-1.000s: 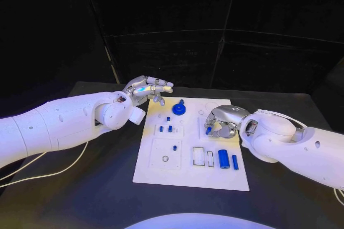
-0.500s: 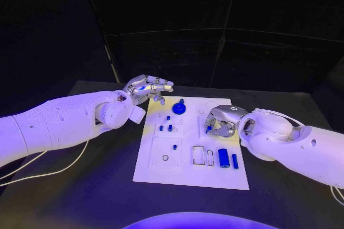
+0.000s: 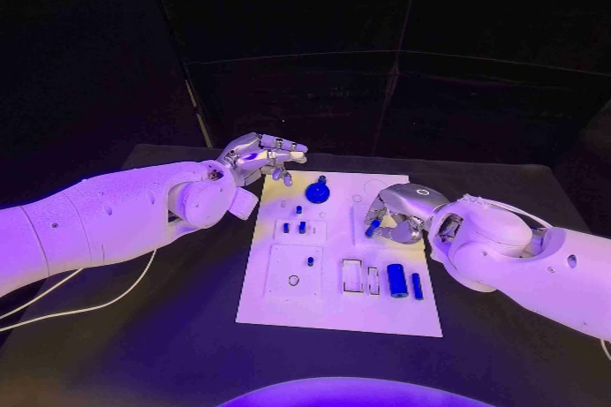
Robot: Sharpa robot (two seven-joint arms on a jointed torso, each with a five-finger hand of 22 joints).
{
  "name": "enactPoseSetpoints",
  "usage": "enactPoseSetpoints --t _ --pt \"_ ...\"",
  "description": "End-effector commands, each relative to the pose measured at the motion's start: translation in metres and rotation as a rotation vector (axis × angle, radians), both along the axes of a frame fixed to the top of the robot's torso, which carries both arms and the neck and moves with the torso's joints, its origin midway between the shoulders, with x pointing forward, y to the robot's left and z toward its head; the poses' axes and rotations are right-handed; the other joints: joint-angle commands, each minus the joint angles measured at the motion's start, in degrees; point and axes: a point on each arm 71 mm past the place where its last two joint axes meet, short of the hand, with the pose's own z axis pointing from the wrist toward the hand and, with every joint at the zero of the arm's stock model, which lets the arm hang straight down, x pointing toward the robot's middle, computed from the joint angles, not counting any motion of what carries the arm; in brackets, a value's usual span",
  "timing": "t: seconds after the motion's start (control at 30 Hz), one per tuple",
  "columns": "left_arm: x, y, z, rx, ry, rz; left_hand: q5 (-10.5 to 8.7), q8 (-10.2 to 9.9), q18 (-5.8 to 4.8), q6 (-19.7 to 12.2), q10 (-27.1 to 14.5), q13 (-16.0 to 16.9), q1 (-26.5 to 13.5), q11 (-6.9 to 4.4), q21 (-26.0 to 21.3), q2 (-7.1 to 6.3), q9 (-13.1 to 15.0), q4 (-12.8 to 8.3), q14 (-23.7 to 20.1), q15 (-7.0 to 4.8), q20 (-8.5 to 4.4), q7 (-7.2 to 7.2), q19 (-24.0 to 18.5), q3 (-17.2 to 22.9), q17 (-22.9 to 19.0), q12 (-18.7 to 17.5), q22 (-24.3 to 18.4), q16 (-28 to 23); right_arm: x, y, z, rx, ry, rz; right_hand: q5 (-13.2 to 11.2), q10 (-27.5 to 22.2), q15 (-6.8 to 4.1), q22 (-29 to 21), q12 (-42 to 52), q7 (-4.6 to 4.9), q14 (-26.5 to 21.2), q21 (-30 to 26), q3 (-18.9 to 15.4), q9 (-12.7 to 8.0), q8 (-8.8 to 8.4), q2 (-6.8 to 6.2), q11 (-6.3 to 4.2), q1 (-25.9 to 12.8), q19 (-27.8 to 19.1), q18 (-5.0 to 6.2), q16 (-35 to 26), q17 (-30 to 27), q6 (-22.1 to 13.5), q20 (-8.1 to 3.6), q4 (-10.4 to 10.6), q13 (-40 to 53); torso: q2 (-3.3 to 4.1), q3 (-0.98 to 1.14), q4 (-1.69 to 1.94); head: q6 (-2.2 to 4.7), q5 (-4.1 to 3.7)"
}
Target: Assemble the parts on the task board
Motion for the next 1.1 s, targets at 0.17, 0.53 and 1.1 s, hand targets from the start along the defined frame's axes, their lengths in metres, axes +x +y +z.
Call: enactPoseSetpoints --t 0.17,0.53,1.1 --pt "0.0 0.0 0.002 -0.013 -0.009 -0.005 -0.24 0.3 0.75 0.1 -0.4 0.0 -0.1 -0.18 -0.3 0.48 0.0 0.2 -0.3 0.04 0.09 0.21 -0.4 -0.3 -0.1 0.4 -0.1 -0.1 -0.015 0.008 0.016 0.15 -0.02 0.019 -0.3 2.3 -0.37 0.0 -0.8 -0.11 1.1 0.2 0.7 -0.1 -0.39 -1.17 -1.76 -1.9 0.1 -1.08 0.2 -0.3 0.4 0.26 -0.2 0.2 0.09 0.03 0.07 0.06 -0.06" --pt "0.0 -0.001 0.002 -0.014 -0.008 -0.009 -0.24 0.3 0.75 0.2 -0.4 0.0 -0.1 -0.18 -0.3 0.55 0.0 0.2 -0.3 0.04 0.09 0.21 -0.4 -0.3 -0.1 0.4 -0.1 -0.1 -0.035 0.054 0.026 0.251 -0.002 0.154 0.1 2.4 -0.36 -0.1 -1.2 -0.14 1.1 0.2 0.9 -0.1 -0.54 -1.52 -1.76 -2.8 0.0 -1.06 0.3 -0.4 0.4 0.29 -0.2 0.2 0.08 -0.02 0.09 -0.28 0.61" --pt "0.0 -0.005 0.002 -0.017 -0.009 -0.017 -0.24 0.3 0.75 0.1 -0.4 0.0 -0.1 -0.19 -0.3 0.6 0.0 0.3 -0.3 0.04 0.1 0.2 -0.4 -0.3 -0.1 0.4 -0.1 -0.1 -0.054 0.115 -0.004 0.245 0.07 0.306 0.5 2.4 -0.35 -0.5 -1.6 -0.1 1.0 -0.1 1.1 -0.2 -0.72 -1.51 -1.73 -3.3 -0.3 -0.96 0.1 -0.8 0.3 0.29 -0.3 0.2 0.08 -0.04 0.13 -0.93 1.51"
